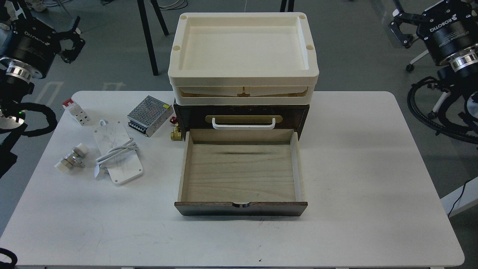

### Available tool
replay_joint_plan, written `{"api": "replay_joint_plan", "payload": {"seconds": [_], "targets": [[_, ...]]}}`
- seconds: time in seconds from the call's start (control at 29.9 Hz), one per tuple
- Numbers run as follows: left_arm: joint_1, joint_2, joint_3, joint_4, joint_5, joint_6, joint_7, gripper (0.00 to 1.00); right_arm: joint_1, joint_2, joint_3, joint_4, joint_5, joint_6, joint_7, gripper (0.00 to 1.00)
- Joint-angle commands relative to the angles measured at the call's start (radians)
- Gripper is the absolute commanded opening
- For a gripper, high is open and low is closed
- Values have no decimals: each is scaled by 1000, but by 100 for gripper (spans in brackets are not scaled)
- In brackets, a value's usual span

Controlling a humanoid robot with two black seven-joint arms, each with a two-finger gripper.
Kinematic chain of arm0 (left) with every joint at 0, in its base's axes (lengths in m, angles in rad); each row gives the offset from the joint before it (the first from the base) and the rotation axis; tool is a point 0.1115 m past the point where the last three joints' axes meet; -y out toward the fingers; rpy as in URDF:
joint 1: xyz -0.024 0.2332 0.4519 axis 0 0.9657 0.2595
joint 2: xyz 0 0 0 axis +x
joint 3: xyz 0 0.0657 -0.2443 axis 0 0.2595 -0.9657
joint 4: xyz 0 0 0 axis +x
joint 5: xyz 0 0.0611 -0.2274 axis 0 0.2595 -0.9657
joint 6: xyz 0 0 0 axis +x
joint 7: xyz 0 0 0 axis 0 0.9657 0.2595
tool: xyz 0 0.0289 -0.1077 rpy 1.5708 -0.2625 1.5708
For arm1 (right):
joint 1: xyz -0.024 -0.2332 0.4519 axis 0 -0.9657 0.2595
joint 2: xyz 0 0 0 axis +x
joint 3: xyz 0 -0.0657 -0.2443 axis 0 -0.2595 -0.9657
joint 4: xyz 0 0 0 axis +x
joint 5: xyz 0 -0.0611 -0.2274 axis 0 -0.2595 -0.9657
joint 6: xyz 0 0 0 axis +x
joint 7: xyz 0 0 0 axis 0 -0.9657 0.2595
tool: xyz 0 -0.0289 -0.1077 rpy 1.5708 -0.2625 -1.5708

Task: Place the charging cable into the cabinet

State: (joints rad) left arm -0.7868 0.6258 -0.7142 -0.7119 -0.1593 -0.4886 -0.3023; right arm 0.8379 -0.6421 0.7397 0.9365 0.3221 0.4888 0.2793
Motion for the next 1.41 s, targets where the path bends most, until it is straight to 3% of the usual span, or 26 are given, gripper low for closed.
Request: {"api": "replay_joint_plan", "payload": {"seconds": [0.0,0.17,0.37,0.64,0.84,0.94,1.11,1.34,1.37], "targets": [[0,-28,1,15,0,0,-1,100,1,1,0,2,0,0,1,100],[3,-26,-13,17,-12,0,-24,100,7,-2,-2,5,0,0,1,100],[38,-46,-39,68,-54,0,-186,100,9,-7,-2,16,-2,0,7,100],[80,-38,-106,-7,-52,0,-186,100,6,-14,-3,22,-2,0,8,100],[87,81,-241,-295,-51,0,-186,100,-3,-16,-2,24,0,0,7,100],[92,144,-245,-426,-14,0,-186,100,-10,-17,-3,27,0,0,6,100],[90,201,-245,-523,384,0,-186,100,-22,-48,44,30,14,0,0,100],[190,464,-136,-820,1213,1,-186,100,-112,-91,162,30,18,0,6,100],[199,488,-101,-828,1323,36,-186,100,-126,-97,173,31,18,0,6,100]]}}
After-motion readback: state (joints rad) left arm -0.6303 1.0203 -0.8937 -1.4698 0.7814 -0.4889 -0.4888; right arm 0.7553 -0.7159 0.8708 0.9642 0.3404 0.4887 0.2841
